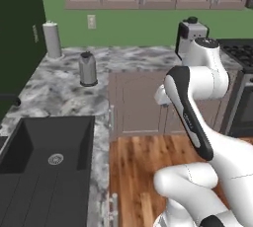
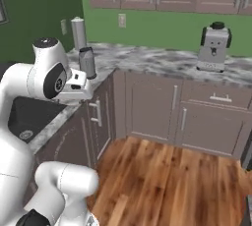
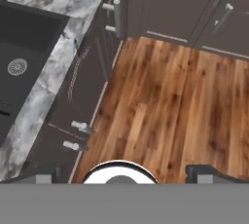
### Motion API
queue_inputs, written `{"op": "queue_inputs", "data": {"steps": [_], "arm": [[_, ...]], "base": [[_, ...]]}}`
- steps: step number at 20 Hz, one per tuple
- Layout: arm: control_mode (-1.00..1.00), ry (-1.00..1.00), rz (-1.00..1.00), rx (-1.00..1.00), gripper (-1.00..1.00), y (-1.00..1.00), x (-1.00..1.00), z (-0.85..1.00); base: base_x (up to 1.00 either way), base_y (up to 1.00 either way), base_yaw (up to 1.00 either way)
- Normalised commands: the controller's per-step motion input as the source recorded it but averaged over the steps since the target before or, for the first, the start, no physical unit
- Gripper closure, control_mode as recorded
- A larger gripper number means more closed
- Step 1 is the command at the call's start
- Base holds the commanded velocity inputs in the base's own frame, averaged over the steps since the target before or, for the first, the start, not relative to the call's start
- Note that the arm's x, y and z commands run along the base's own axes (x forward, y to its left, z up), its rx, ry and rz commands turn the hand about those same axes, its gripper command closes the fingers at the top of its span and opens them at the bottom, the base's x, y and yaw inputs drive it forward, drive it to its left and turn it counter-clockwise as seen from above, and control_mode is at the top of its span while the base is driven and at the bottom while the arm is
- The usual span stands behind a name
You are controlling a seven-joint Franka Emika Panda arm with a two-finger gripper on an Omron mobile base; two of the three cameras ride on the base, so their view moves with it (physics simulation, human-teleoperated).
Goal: Navigate to the electric kettle.
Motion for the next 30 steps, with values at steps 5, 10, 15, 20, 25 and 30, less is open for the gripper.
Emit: {"op": "queue_inputs", "data": {"steps": [5,10,15,20,25,30], "arm": [[1.00,0.00,0.00,0.00,-1.00,0.00,0.00,0.00],[1.00,0.00,0.00,0.00,-1.00,0.00,0.00,0.00],[1.00,0.00,0.00,0.00,-1.00,0.00,0.00,0.00],[1.00,0.00,0.00,0.00,-1.00,0.00,0.00,0.00],[1.00,0.00,0.00,0.00,-1.00,0.00,0.00,0.00],[1.00,0.00,0.00,0.00,-1.00,0.00,0.00,0.00]], "base": [[1.00,-0.27,0.32],[1.00,-0.44,0.33],[1.00,-0.97,0.08],[1.00,-0.62,0.05],[1.00,-0.33,0.27],[1.00,-0.14,0.60]]}}
